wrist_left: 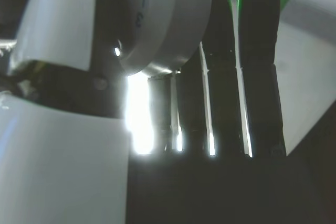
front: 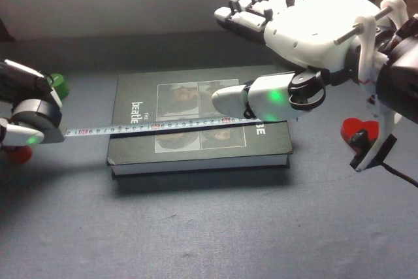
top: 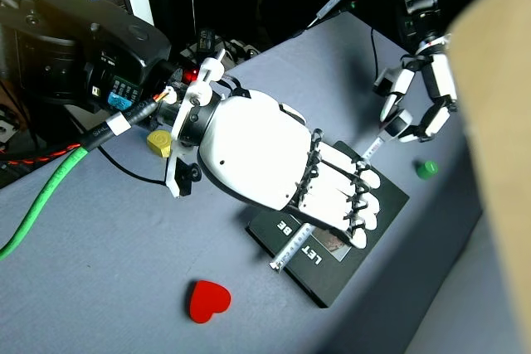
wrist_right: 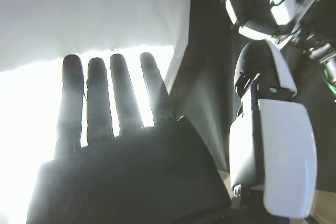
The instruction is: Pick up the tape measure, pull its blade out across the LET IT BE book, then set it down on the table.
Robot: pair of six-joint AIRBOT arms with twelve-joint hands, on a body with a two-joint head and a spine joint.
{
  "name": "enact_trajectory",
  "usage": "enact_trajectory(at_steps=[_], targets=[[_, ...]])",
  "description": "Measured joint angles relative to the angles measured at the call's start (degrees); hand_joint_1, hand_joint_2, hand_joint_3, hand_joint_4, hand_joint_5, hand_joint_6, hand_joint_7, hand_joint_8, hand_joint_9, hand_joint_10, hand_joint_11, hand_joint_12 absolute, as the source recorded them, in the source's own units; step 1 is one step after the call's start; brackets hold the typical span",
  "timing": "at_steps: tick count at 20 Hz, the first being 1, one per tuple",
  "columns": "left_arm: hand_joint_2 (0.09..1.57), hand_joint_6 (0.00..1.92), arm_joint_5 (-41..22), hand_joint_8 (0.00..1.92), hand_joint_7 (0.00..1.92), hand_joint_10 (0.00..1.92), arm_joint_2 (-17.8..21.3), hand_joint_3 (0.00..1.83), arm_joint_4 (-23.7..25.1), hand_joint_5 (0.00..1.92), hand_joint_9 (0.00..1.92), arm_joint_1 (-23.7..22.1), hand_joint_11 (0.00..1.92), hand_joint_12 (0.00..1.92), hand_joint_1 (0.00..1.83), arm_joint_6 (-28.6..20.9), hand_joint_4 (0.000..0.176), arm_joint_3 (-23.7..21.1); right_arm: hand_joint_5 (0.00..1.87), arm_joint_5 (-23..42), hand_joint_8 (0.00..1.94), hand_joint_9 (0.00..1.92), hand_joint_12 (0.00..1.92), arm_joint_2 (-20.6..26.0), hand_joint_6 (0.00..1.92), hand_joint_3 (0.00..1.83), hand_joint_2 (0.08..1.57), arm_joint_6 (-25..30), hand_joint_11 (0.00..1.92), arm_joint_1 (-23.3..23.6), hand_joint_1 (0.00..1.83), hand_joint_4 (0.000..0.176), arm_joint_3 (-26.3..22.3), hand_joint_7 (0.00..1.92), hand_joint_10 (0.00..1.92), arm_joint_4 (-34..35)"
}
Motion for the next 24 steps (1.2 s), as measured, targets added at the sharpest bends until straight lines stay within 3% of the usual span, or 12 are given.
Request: enact_trajectory(at_steps=[1, 2, 21, 24], targets=[[1.13, 0.91, -0.1, 1.02, 0.99, 1.34, -0.1, 0.0, 0.0, 0.87, 0.87, 0.2, 0.85, 1.17, 1.37, -0.2, 0.0, 0.2, 0.02, 0.0, 0.0, 0.04, 0.41, 0.0, 0.0, 0.0, 1.09, -0.1, 0.0, 0.0, 0.06, 0.054, 0.0, 0.03, 0.0, 0.0], [1.14, 0.94, -0.2, 1.06, 0.97, 1.36, -0.2, 0.0, 0.0, 0.85, 0.85, 0.3, 0.84, 1.2, 1.37, -0.3, 0.0, 0.5, 0.03, 0.0, 0.0, 0.05, 0.45, 0.0, 0.0, 0.0, 1.09, -0.2, 0.0, 0.0, 0.05, 0.053, 0.0, 0.05, 0.0, -0.1], [1.14, 0.89, -1.7, 1.08, 0.97, 1.37, -2.1, 0.0, 1.4, 0.88, 0.84, 0.4, 0.85, 1.24, 1.37, -0.6, 0.0, 4.5, 0.05, -1.8, 0.0, 0.07, 0.48, -0.1, 0.0, 0.0, 1.09, -1.0, 0.0, -0.8, 0.01, 0.051, -0.6, 0.08, 0.0, -0.3], [1.14, 0.89, -1.7, 1.09, 0.96, 1.39, -2.2, 0.0, 1.7, 0.87, 0.84, 0.4, 0.86, 1.23, 1.37, -0.1, 0.0, 4.6, 0.06, -1.8, 0.0, 0.1, 0.58, -0.1, 0.0, 0.0, 1.09, -1.0, 0.0, -0.9, 0.02, 0.052, -0.6, 0.1, 0.01, -0.3]])
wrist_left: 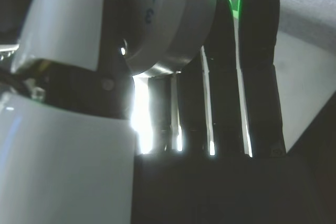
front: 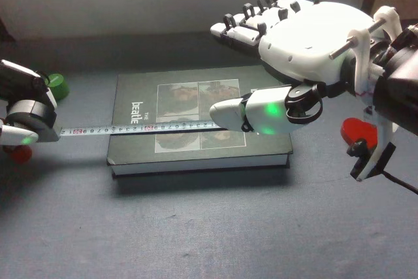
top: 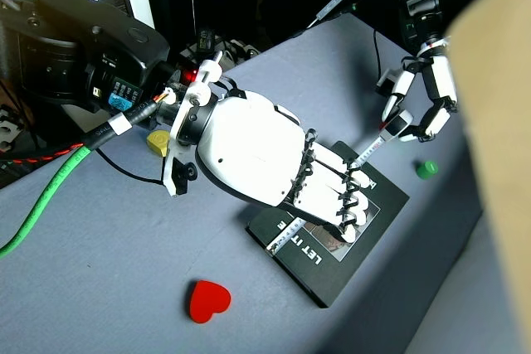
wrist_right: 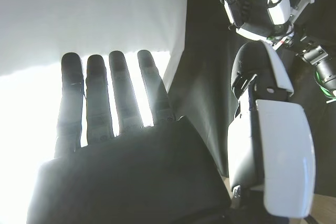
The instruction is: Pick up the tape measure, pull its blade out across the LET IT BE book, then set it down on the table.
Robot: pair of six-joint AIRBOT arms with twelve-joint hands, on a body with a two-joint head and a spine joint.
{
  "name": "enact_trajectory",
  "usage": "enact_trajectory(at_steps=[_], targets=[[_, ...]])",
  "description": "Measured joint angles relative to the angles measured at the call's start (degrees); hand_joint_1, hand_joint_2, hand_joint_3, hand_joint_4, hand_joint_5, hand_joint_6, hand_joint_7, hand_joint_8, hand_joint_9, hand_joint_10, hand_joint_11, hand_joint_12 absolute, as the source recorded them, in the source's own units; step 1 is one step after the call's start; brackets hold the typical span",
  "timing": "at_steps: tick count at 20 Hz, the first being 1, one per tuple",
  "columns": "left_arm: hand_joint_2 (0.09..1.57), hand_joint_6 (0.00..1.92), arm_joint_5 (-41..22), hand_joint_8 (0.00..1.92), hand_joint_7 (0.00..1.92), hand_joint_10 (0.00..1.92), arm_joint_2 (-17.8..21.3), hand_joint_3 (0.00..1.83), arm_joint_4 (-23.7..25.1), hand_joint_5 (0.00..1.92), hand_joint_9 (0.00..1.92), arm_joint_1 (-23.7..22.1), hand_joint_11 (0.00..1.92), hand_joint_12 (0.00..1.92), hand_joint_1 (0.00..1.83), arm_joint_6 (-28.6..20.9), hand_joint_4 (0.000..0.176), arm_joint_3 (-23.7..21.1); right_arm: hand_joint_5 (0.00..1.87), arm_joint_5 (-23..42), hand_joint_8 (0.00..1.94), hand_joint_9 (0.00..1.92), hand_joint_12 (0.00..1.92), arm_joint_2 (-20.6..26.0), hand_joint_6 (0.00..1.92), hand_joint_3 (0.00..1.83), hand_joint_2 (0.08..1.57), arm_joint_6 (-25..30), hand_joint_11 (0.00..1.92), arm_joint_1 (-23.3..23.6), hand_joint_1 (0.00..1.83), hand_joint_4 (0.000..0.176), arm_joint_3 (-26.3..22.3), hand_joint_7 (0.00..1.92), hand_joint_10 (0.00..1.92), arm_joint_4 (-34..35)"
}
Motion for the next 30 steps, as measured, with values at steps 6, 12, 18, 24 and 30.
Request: enact_trajectory(at_steps=[6, 12, 18, 24, 30], targets=[[1.12, 0.8, 0.0, 1.03, 0.98, 1.32, 0.0, 0.0, 0.1, 0.94, 0.89, 0.0, 0.9, 1.12, 1.38, 0.0, 0.0, 0.2, 0.05, -0.4, 0.0, 0.08, 0.35, 0.2, 0.0, 0.0, 1.08, -0.2, 0.0, -0.2, 0.11, 0.059, 0.0, 0.07, 0.0, -0.1], [1.11, 0.81, 0.0, 0.93, 1.05, 1.28, 0.0, 0.0, 0.2, 0.92, 0.95, 0.0, 0.89, 1.1, 1.38, 0.0, 0.0, 0.2, 0.07, 1.5, 0.0, 0.08, 0.44, 0.7, 0.0, 0.0, 1.07, -2.0, 0.0, -0.2, 0.14, 0.059, -0.1, 0.09, 0.0, 0.0], [1.12, 0.89, 1.5, 0.97, 1.0, 1.3, 3.3, 0.0, 1.6, 0.88, 0.91, -3.3, 0.9, 1.1, 1.38, 2.1, 0.0, -6.8, 0.06, 1.6, 0.0, 0.1, 0.48, 1.0, 0.0, 0.0, 1.07, -1.7, 0.0, -1.0, 0.13, 0.059, -0.1, 0.09, 0.0, -0.1], [1.14, 0.94, 9.2, 1.04, 0.97, 1.37, 14.0, 0.0, 0.3, 0.86, 0.85, -9.8, 0.83, 1.2, 1.37, 9.7, 0.0, -25.0, 0.07, 1.4, 0.0, 0.13, 0.61, 2.1, 0.0, 0.0, 1.07, -2.1, 0.0, -0.5, 0.11, 0.051, -0.3, 0.12, 0.0, 0.2], [1.14, 0.86, 11.8, 1.09, 0.95, 1.4, 20.4, 0.0, -4.6, 0.88, 0.84, -3.7, 0.86, 1.2, 1.37, 15.1, 0.0, -37.3, 0.08, 2.1, 0.0, 0.13, 0.61, 2.1, 0.0, 0.01, 1.08, -2.5, 0.0, 0.3, 0.08, 0.049, -0.4, 0.13, 0.0, 0.0]])
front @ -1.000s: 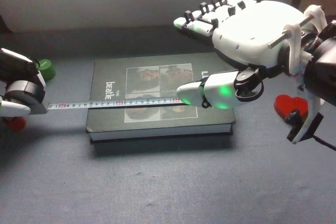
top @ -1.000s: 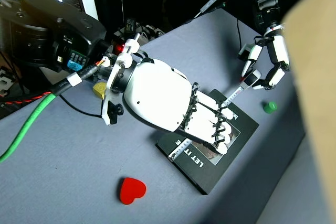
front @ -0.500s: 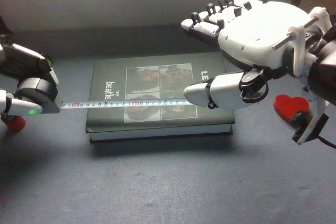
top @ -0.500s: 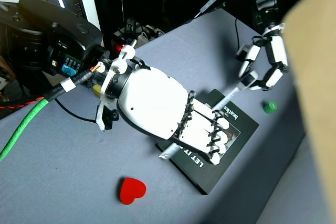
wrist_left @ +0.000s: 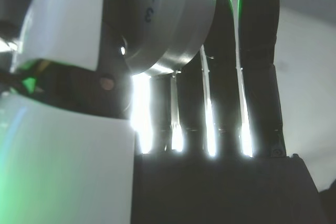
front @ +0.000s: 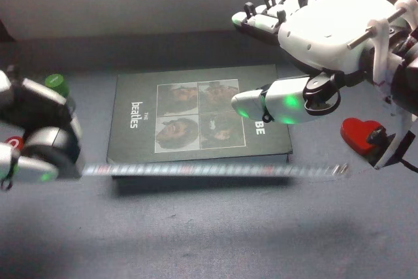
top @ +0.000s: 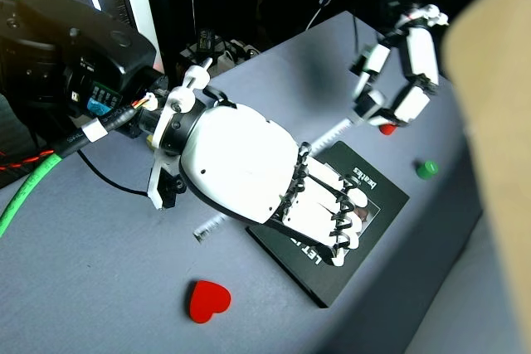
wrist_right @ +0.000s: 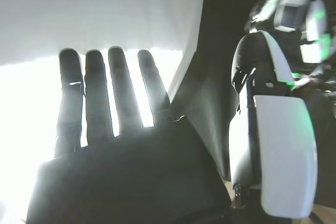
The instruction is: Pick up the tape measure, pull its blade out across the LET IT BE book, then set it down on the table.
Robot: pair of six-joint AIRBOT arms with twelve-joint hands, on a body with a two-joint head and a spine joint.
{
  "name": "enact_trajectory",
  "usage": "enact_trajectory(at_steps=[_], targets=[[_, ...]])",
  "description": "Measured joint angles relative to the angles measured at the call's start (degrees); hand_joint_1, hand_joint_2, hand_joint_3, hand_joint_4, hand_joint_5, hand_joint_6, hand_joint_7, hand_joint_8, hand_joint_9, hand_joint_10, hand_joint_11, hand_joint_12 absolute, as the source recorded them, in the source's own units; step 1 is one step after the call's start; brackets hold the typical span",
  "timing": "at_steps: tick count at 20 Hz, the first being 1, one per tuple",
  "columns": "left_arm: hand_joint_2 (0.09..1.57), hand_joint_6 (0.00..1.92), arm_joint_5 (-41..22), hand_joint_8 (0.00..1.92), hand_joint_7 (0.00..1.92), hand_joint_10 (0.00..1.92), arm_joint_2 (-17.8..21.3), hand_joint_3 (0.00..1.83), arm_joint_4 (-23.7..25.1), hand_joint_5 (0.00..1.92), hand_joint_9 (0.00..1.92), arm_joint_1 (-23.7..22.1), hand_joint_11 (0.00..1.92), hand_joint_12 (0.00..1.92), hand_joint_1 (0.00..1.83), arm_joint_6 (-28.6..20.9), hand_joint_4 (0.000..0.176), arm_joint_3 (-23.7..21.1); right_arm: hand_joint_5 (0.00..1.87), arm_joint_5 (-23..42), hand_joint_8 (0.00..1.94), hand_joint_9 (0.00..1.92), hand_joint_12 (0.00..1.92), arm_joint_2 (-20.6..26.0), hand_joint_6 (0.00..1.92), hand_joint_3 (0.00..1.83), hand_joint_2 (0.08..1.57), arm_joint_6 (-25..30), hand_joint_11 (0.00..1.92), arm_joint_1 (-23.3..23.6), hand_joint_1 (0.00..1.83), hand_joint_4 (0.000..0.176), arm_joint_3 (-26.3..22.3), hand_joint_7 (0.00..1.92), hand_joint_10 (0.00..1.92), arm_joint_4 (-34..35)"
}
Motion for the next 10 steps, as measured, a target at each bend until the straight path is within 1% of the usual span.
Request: enact_trajectory(at_steps=[2, 3, 5, 6, 7, 8, 10], targets=[[1.14, 0.87, -0.1, 1.09, 0.95, 1.4, 0.0, 0.0, -1.2, 0.88, 0.84, 3.2, 0.86, 1.2, 1.37, 0.6, 0.0, 0.0, 0.07, -0.3, 0.0, 0.12, 0.62, 0.3, 0.0, 0.01, 1.09, -0.3, 0.0, -0.1, 0.06, 0.05, 0.0, 0.12, 0.0, 0.0], [1.14, 0.87, -0.5, 1.09, 0.95, 1.4, 0.0, 0.0, -1.9, 0.88, 0.84, 4.1, 0.86, 1.2, 1.37, 0.5, 0.0, 0.0, 0.07, -0.7, 0.0, 0.12, 0.62, 0.3, 0.0, 0.01, 1.09, -0.3, 0.0, -0.2, 0.06, 0.05, 0.0, 0.12, 0.0, 0.0], [1.14, 0.83, -3.8, 1.09, 0.95, 1.38, -0.3, 0.0, -3.7, 0.92, 0.85, 6.8, 0.87, 1.19, 1.37, 0.2, 0.0, 0.4, 0.07, -1.6, 0.0, 0.12, 0.63, 0.3, 0.0, 0.01, 1.1, -0.3, 0.0, -0.2, 0.06, 0.05, -0.2, 0.12, 0.0, -0.1], [1.13, 0.83, -4.5, 1.09, 0.95, 1.37, -0.8, 0.0, -4.7, 0.91, 0.86, 7.5, 0.89, 1.16, 1.37, 0.2, 0.0, 0.6, 0.07, -1.9, 0.0, 0.12, 0.63, 0.3, 0.0, 0.01, 1.1, -0.3, 0.0, -0.2, 0.06, 0.05, -0.5, 0.12, 0.0, -0.1], [1.14, 0.87, -4.9, 1.09, 0.96, 1.38, -1.8, 0.0, -4.5, 0.87, 0.84, 7.9, 0.86, 1.16, 1.37, 0.3, 0.0, 0.9, 0.08, -2.1, 0.01, 0.14, 0.66, 0.3, 0.0, 0.0, 1.1, -0.4, 0.0, -0.2, 0.06, 0.049, -1.2, 0.14, 0.0, -0.1], [1.14, 0.87, -4.9, 1.09, 0.96, 1.38, -2.0, 0.0, -4.5, 0.87, 0.84, 7.9, 0.86, 1.16, 1.37, 0.3, 0.0, 0.9, 0.08, -2.3, 0.01, 0.14, 0.66, 0.3, 0.0, 0.0, 1.1, -0.4, 0.0, -0.2, 0.06, 0.049, -1.4, 0.14, 0.0, -0.1], [1.15, 0.88, -5.0, 1.09, 0.95, 1.4, -3.2, 0.0, -5.3, 0.87, 0.84, 7.9, 0.86, 1.19, 1.37, 0.5, 0.0, 1.0, 0.08, -2.6, 0.0, 0.14, 0.66, 0.5, 0.0, 0.0, 1.1, -0.5, 0.0, -0.2, 0.06, 0.05, -2.1, 0.13, 0.0, -0.1]])
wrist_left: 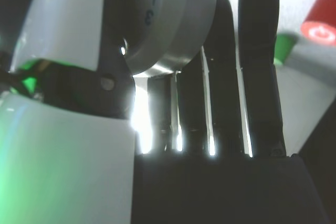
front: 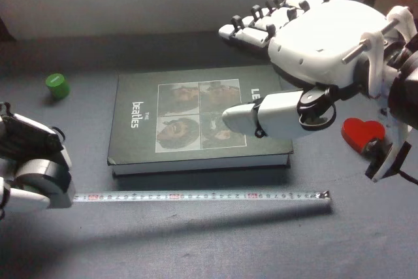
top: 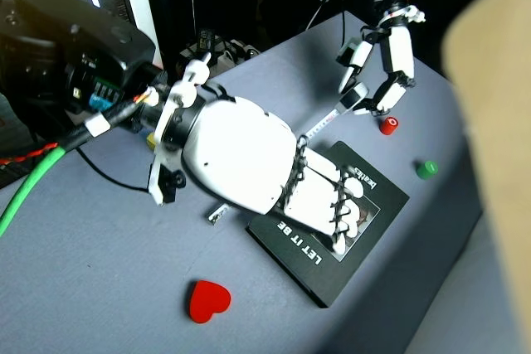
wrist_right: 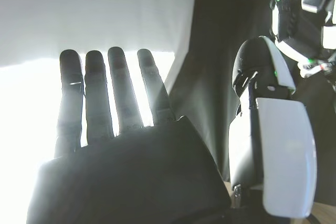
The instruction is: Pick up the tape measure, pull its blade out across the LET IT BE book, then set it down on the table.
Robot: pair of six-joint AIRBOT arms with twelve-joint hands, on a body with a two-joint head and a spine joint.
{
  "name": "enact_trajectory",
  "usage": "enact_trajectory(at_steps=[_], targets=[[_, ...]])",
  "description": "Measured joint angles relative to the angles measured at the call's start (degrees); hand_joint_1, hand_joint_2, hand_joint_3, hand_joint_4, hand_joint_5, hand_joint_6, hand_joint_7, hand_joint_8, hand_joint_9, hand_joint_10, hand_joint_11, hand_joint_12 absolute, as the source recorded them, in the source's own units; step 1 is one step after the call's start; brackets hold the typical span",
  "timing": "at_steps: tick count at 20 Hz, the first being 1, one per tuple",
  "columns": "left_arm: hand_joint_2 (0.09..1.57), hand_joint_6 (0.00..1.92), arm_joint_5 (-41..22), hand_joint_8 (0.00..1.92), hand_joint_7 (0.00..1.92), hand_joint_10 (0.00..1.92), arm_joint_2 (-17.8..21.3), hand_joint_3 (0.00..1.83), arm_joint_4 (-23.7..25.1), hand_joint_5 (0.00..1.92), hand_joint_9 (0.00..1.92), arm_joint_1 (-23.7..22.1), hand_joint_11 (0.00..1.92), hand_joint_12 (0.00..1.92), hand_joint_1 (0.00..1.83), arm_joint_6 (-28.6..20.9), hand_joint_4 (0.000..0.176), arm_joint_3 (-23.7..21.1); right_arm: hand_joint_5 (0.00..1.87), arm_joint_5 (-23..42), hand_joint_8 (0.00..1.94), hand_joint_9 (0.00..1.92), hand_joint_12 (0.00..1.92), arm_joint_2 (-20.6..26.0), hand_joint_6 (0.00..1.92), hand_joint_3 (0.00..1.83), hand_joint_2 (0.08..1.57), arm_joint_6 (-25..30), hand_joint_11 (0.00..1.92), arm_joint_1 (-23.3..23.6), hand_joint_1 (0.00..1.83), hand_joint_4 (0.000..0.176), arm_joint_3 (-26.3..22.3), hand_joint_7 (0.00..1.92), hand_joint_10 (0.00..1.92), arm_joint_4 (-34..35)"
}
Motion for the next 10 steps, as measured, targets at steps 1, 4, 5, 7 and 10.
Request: enact_trajectory(at_steps=[1, 4, 5, 7, 10], targets=[[1.14, 0.88, 0.0, 1.09, 0.95, 1.4, -0.7, 0.0, -0.5, 0.88, 0.83, 0.0, 0.86, 1.2, 1.37, 0.0, 0.0, 0.0, 0.07, 0.0, 0.0, 0.13, 0.65, 0.3, 0.0, 0.0, 1.1, -0.1, 0.0, 0.0, 0.06, 0.05, -0.4, 0.12, 0.0, 0.0], [1.13, 0.84, -1.1, 1.07, 0.96, 1.39, -2.6, 0.0, -1.9, 0.92, 0.84, 0.6, 0.86, 1.21, 1.37, 0.1, 0.0, 0.0, 0.07, 0.5, 0.0, 0.13, 0.64, 0.7, 0.0, 0.0, 1.1, -0.3, 0.0, 0.4, 0.06, 0.05, -1.1, 0.13, 0.0, 0.1], [1.13, 0.83, -1.3, 1.06, 0.96, 1.39, -3.0, 0.0, -2.2, 0.93, 0.84, 0.8, 0.86, 1.21, 1.37, 0.1, 0.0, 0.0, 0.07, 0.5, 0.0, 0.13, 0.64, 0.7, 0.0, 0.0, 1.1, -0.4, 0.0, 0.5, 0.06, 0.05, -1.2, 0.13, 0.0, -0.1], [1.13, 0.83, -1.3, 1.06, 0.96, 1.39, -4.5, 0.0, -2.1, 0.93, 0.84, 0.8, 0.84, 1.21, 1.37, 0.1, 0.0, 0.6, 0.07, 0.3, 0.0, 0.13, 0.63, 0.7, 0.0, 0.0, 1.1, -0.3, 0.0, 0.8, 0.06, 0.05, -1.2, 0.14, 0.0, 0.0], [1.14, 0.88, -2.1, 1.09, 0.95, 1.4, -6.3, 0.0, -2.6, 0.9, 0.83, 1.3, 0.81, 1.25, 1.37, 0.1, 0.0, 2.9, 0.08, 0.4, 0.0, 0.13, 0.63, 0.8, 0.0, 0.0, 1.1, -0.3, 0.0, 0.8, 0.06, 0.05, -1.2, 0.14, 0.0, 0.0]])
